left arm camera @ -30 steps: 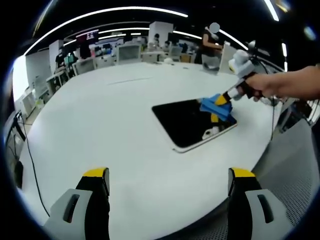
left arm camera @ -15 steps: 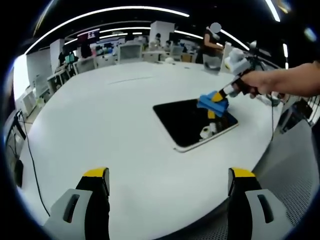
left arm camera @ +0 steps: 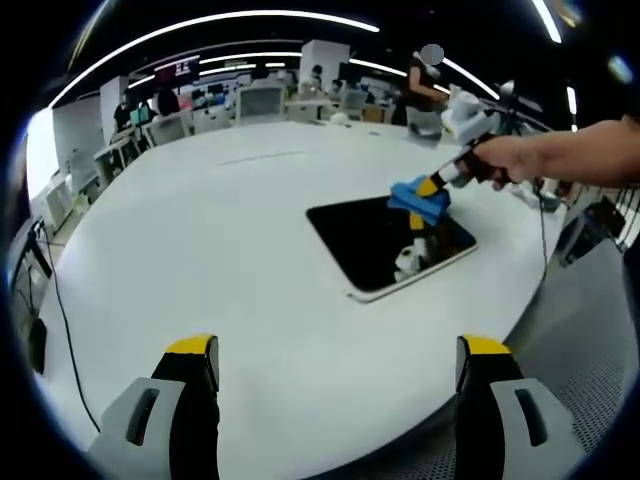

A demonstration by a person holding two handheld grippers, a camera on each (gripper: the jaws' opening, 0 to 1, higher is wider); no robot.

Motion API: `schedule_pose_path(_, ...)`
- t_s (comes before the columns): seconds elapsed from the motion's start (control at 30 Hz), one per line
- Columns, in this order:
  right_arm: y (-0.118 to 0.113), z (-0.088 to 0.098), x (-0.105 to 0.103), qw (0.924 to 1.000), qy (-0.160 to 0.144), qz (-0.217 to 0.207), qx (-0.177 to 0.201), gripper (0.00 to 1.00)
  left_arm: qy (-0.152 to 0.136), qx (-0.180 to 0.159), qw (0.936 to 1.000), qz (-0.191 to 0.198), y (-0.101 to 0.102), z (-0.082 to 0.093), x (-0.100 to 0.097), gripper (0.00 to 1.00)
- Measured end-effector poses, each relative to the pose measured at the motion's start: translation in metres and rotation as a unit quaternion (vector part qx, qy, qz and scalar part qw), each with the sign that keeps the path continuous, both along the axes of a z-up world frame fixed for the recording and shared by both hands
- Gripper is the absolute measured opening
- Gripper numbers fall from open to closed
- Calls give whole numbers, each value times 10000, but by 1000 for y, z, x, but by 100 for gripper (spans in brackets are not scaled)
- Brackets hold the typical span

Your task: Wipe the mirror surface with the cleaning cloth until all visible marks leave the cleaned area.

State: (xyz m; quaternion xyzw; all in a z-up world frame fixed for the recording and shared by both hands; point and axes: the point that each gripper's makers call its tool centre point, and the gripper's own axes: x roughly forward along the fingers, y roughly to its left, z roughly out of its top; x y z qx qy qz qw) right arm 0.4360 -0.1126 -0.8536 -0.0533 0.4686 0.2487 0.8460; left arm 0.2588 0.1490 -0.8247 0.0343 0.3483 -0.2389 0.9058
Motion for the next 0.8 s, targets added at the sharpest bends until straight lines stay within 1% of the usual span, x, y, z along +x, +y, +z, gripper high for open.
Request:
schedule_pose_path(0.53,1,1,12,10000,-83,-45,-11,0,7,9,10000,5,-1,1,-1,99)
schedule_pose_path(0.8,1,1,12,9999,-100,-42,-11,0,3,10,10000,10,-1,2,-1,99)
